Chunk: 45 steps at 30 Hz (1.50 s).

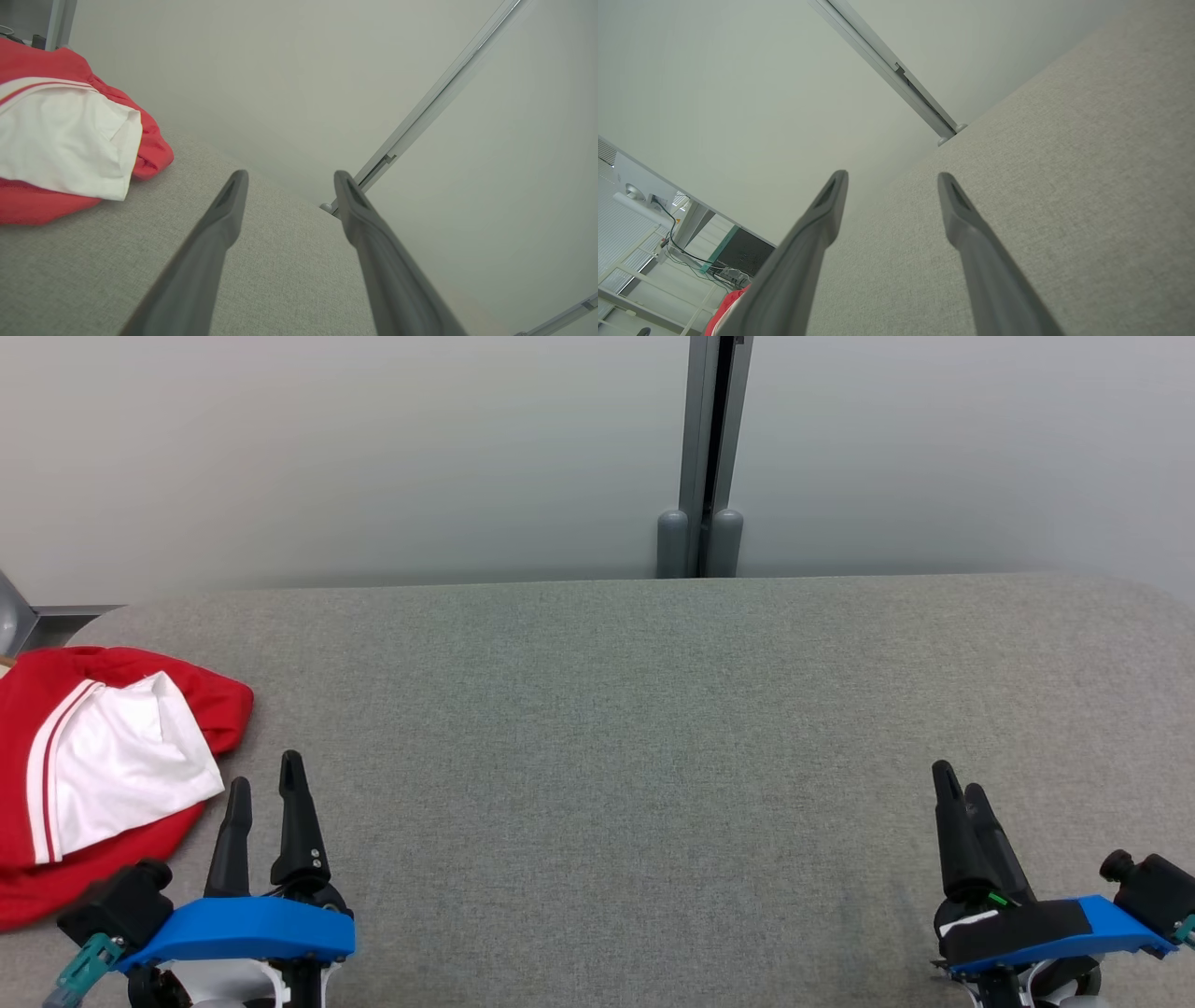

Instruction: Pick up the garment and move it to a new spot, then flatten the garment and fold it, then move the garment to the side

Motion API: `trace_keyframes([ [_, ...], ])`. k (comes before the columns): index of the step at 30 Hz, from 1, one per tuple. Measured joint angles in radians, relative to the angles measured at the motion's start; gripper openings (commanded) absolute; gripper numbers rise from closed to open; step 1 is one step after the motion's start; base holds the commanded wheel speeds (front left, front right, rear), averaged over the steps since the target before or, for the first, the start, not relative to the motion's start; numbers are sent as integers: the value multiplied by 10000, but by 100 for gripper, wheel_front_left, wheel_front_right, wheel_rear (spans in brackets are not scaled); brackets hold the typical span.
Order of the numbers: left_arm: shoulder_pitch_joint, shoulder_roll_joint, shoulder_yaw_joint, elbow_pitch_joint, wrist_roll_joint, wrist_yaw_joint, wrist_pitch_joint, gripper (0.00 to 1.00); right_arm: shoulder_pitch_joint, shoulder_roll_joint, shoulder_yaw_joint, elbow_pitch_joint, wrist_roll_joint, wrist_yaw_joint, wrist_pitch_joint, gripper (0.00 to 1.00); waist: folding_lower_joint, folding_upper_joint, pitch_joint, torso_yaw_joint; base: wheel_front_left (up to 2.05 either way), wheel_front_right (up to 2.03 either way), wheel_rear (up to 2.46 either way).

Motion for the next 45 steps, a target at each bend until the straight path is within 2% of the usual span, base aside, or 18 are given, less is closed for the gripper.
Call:
trace_keyframes([
  [18,-89,265,-523,280,2617,334,-462,100,-46,-8,119,111,-2242,0,-462,100,0,0,2,71,0,0,0],
  [45,-242,537,-1035,541,4938,711,-1064,100,-68,-15,226,228,-4980,2,-1060,100,0,0,-9,222,0,0,0],
])
